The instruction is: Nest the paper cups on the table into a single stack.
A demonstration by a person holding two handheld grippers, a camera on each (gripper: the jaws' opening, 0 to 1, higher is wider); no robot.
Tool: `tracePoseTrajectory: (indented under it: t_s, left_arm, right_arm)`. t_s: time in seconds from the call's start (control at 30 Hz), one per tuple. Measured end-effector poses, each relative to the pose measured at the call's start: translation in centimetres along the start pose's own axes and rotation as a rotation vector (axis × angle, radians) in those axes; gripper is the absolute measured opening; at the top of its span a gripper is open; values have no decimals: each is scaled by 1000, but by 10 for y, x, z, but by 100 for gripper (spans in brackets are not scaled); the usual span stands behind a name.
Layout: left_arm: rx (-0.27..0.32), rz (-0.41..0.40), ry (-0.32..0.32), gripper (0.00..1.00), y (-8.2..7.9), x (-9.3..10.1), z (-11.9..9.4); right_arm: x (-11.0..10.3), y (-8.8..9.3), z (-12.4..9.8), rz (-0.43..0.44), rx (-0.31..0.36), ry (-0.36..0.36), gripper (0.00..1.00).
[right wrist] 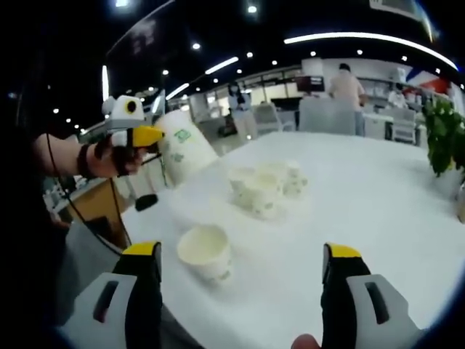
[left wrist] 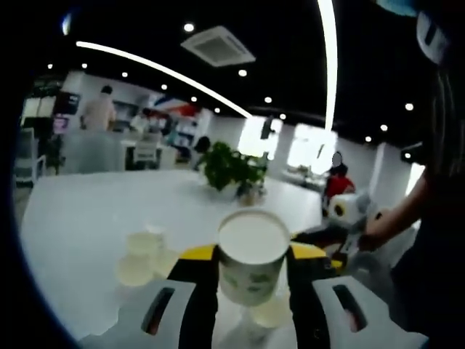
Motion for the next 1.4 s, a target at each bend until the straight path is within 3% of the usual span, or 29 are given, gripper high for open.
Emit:
tracePoseTrajectory:
  t_s: [0.27,0.4,0.9,1.4]
  left_arm:
    - [3,10,29,35,-1,8,1]
    - [0,-3,45,35,-1,11,2]
    - [-8,-3,63,35,1,14,3]
    - [-19,-7,70,35,4,15,4]
  right_arm:
    - [-5,-6,-1,11,28,-36,86]
    - [-12,-14,-2,32,64,-73,80]
    - [-36,-28,2,67,87,-207,56]
    - [-52,-41,9,76,107,-277,50]
Point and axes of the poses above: the point that each gripper's makers call its tool centre point, and the gripper's own axes: z roughly forward along the fingers, x roughly to its right, y roughly out of its underside, the point moved 4 cm from there along -z, roughly backward along the fingers, and after that the axes turned 1 degree about -z, right-handed, at the moved point
